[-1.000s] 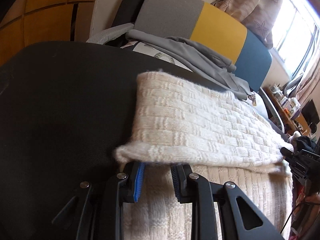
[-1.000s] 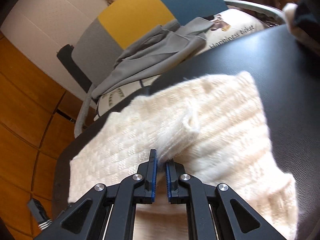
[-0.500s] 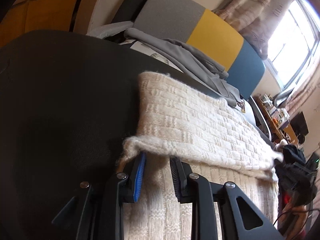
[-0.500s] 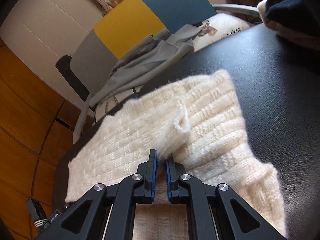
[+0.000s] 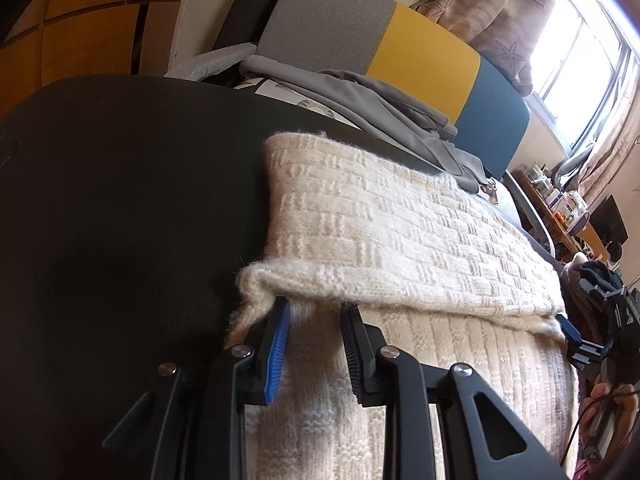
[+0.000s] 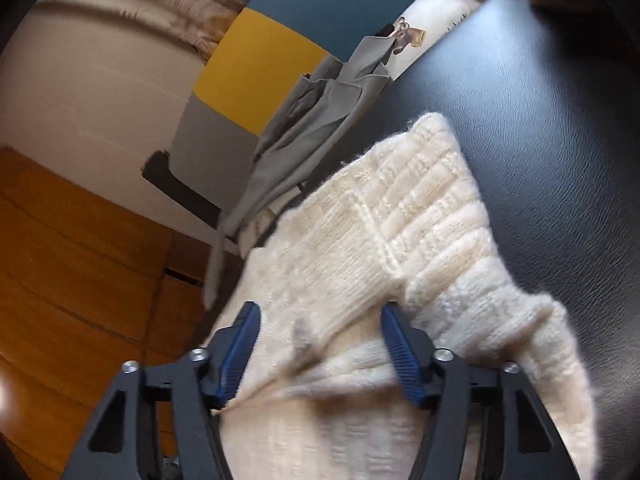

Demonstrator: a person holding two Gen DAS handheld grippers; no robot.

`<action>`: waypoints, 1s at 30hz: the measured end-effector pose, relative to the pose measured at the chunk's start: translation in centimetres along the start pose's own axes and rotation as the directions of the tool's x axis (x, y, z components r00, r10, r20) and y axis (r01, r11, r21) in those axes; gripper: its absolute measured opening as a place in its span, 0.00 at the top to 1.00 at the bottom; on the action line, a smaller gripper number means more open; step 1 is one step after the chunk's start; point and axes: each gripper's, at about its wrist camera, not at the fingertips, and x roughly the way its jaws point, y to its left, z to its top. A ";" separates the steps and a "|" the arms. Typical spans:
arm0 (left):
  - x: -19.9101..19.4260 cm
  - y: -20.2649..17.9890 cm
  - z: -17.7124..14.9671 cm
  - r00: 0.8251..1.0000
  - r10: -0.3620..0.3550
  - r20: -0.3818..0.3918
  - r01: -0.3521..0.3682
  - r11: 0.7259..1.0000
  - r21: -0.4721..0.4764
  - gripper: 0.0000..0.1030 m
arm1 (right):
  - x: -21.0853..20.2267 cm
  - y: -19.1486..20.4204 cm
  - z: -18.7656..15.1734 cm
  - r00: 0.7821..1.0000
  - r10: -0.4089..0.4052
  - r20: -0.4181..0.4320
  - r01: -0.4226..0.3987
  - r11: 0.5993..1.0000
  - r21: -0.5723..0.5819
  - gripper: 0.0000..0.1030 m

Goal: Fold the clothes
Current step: 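Lift the hem and fold it up over the body with the right gripper, then release the hem and press the folded sweater flat with both grippers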

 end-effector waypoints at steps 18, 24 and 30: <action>-0.3 1.3 -0.2 0.997 -0.070 0.013 0.070 0.996 -0.055 0.75 | -1.2 2.3 -0.2 0.984 -0.174 0.045 0.178 0.978 -0.111 0.93; -0.9 1.2 -0.3 0.999 -0.046 0.024 0.048 0.996 -0.070 0.75 | -0.3 -0.4 -0.5 0.985 -0.175 -0.002 0.174 0.982 -0.067 0.87; -2.9 1.8 -1.3 0.998 -0.067 0.020 0.069 0.992 -0.105 0.75 | -3.9 1.9 -0.9 0.953 -0.286 0.102 0.301 0.931 -0.207 0.37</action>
